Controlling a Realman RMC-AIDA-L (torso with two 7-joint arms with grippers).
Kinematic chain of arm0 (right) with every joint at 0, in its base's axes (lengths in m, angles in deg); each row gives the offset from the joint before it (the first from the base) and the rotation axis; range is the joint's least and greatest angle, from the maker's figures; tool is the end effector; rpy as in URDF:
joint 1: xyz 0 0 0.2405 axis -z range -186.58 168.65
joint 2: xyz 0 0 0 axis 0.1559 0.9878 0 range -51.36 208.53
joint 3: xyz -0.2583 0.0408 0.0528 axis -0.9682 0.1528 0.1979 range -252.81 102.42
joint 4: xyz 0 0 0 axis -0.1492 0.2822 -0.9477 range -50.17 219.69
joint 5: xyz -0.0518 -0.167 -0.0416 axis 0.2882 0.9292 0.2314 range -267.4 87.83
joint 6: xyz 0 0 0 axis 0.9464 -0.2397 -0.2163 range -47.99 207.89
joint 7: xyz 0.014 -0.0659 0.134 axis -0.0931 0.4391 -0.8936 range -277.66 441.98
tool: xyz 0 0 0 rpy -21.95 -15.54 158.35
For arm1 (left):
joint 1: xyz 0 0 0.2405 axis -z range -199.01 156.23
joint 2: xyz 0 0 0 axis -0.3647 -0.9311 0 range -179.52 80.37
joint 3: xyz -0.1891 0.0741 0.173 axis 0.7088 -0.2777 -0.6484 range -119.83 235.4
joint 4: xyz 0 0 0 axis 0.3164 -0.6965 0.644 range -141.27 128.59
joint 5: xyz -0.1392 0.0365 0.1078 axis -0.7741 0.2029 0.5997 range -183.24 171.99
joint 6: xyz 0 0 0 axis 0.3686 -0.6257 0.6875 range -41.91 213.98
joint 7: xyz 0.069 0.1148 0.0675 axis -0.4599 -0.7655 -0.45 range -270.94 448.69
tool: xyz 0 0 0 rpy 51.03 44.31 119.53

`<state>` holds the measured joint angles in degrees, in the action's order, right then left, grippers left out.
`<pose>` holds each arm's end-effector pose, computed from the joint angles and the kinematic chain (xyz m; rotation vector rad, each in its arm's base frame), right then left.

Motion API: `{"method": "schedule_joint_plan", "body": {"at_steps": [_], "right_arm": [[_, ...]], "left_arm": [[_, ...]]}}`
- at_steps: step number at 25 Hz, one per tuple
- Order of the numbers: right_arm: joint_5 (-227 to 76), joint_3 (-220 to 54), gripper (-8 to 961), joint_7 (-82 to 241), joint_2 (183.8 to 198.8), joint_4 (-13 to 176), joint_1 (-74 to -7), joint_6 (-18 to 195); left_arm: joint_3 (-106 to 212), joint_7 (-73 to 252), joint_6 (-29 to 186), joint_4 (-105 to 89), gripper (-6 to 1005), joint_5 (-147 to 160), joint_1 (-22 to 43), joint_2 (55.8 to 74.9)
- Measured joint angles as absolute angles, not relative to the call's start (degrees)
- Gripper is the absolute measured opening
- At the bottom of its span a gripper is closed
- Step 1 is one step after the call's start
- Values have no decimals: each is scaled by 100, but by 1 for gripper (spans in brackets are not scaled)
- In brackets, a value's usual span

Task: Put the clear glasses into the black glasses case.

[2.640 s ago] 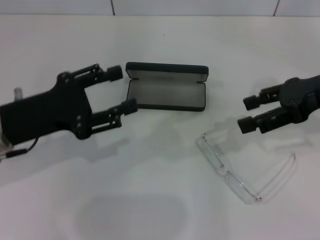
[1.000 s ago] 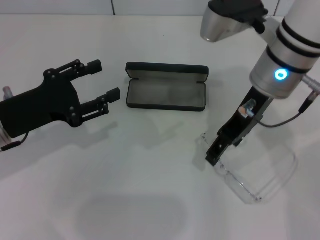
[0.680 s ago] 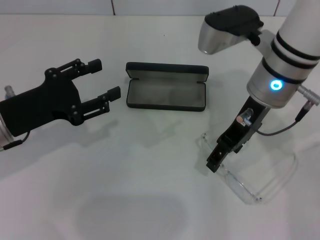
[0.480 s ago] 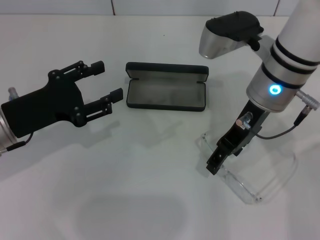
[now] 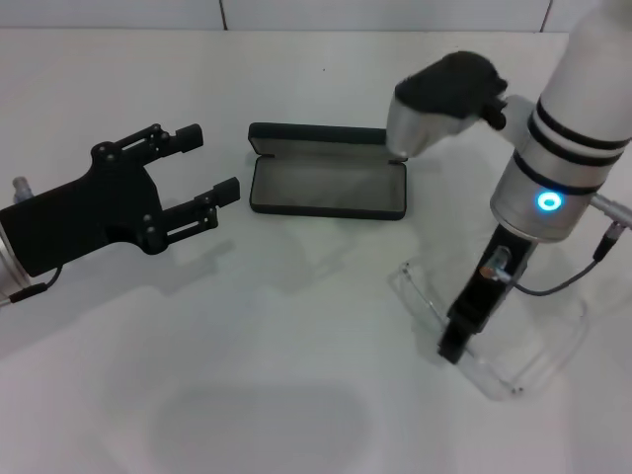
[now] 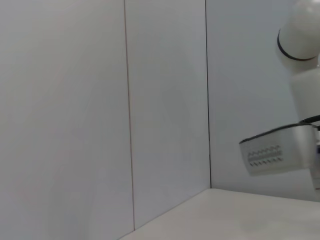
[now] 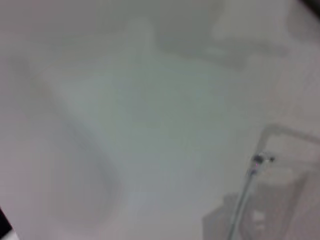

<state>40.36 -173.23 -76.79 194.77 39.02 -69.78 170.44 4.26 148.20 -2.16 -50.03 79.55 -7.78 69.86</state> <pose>0.1371 0.3351 -0.0722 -2.7766 1.0717 -0.9260 -0.2660 0.2688 0.0142 -2.4279 -0.2715 -0.8967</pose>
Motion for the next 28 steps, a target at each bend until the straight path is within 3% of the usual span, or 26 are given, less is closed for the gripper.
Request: {"method": "schedule_joint_plan", "body": {"at_steps": [17,22,28], "right_arm": [[4261,-17009,119,-7461,19435,3609,-6968,17237],[4396,-16731,49,-7457,19417,3516,-6975,17215],[4698,-16623,47,-7454,19429,3094,-6859,17277]], "left_arm": [[514,14820,-240,-5019,731,7902,-790,6995],[518,14824,-238,-5020,731,7900,-787,6996],[650,14842,-239,-5022,730,7889,-785,6994]]}}
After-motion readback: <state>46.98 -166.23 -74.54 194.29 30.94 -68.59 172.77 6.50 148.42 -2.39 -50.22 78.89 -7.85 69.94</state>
